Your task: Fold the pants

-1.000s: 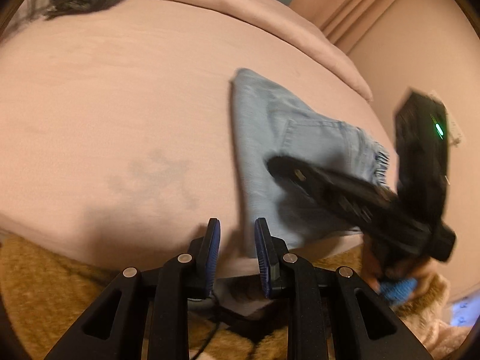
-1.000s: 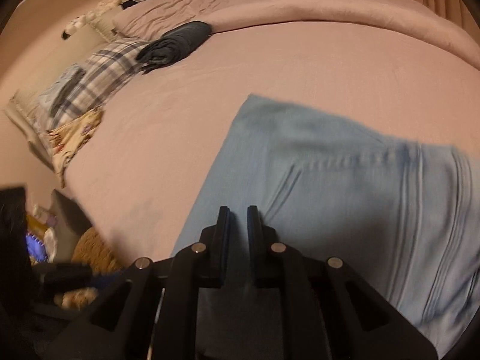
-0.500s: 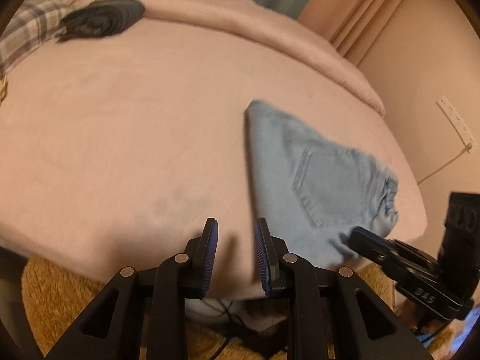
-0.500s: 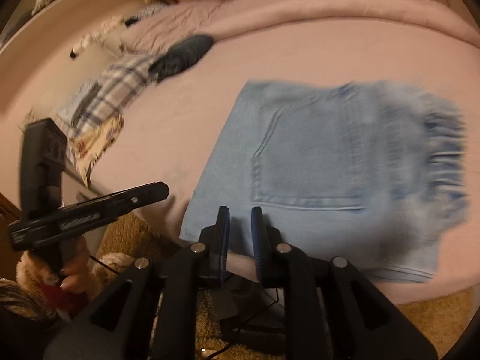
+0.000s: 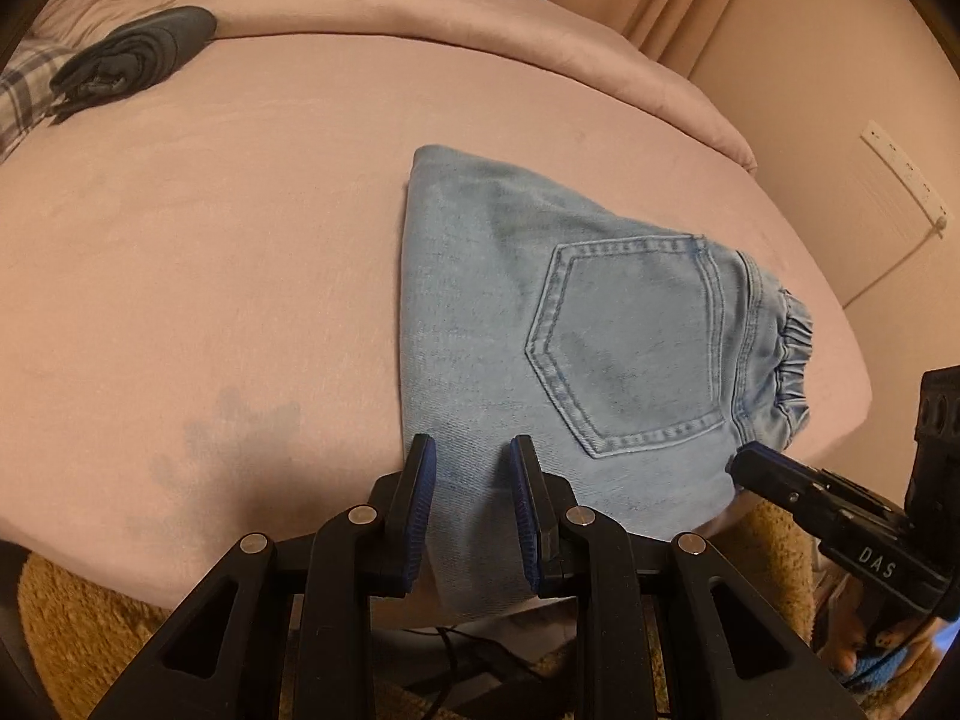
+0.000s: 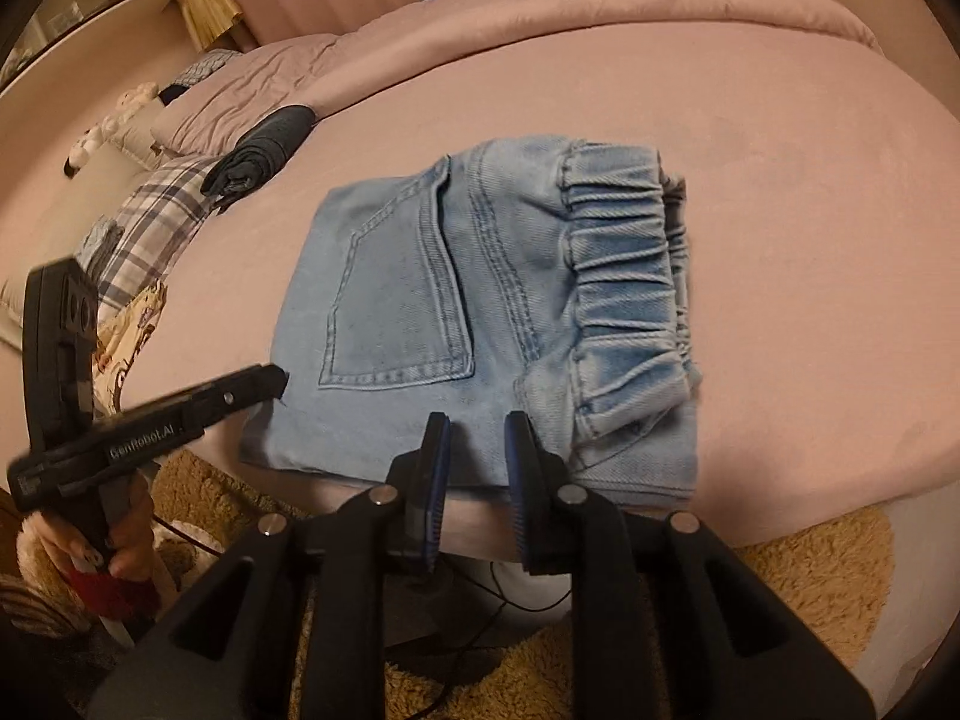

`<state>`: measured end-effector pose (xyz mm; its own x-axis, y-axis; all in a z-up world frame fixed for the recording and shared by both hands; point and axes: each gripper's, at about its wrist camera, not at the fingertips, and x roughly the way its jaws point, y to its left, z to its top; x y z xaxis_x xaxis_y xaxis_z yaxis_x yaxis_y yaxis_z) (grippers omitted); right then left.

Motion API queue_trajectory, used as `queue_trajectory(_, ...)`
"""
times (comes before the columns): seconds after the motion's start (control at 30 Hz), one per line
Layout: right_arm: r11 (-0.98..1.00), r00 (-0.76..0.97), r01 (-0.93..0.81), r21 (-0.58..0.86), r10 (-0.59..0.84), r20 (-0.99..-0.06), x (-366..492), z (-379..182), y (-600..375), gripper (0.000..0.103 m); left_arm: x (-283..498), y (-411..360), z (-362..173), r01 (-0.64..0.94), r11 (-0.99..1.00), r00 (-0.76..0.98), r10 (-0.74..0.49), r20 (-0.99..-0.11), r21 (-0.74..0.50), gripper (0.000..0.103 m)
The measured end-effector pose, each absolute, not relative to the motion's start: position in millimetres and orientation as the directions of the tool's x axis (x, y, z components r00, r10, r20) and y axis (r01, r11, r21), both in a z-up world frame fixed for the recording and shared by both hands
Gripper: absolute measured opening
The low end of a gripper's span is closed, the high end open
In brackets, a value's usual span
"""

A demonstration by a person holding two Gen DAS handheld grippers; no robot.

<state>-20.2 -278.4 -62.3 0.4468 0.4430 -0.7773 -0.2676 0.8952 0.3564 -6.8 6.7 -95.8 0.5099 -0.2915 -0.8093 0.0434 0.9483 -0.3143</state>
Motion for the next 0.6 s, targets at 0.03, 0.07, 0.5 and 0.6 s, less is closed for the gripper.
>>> queue_trajectory(0.03, 0.893, 0.443, -0.260, 0.368, 0.449, -0.776, -18.7, -63.3, -280.5, 0.018, -6.4, 7.2, -96.9, 0.045, 0.948, 0.508, -0.294, -0.810, -0.316, 0.023)
queue_trajectory(0.07, 0.888, 0.439, -0.255, 0.383, 0.460, -0.772, -17.3, -64.7, -281.4, 0.018, -5.3, 7.2, -98.0, 0.045, 0.946, 0.504, -0.298, -0.811, -0.320, 0.023)
queue_trajectory(0.5, 0.874, 0.435, -0.265, 0.407, 0.485, -0.759, -13.4, -68.3, -292.5, 0.018, -6.1, 12.2, -100.9, 0.034, 0.939, 0.506, -0.312, -0.804, -0.343, 0.026)
queue_trajectory(0.6, 0.876, 0.441, -0.262, 0.404, 0.481, -0.757, -14.0, -68.0, -292.3, 0.018, -9.7, 12.3, -100.3, 0.038, 0.941, 0.503, -0.309, -0.808, -0.336, 0.026)
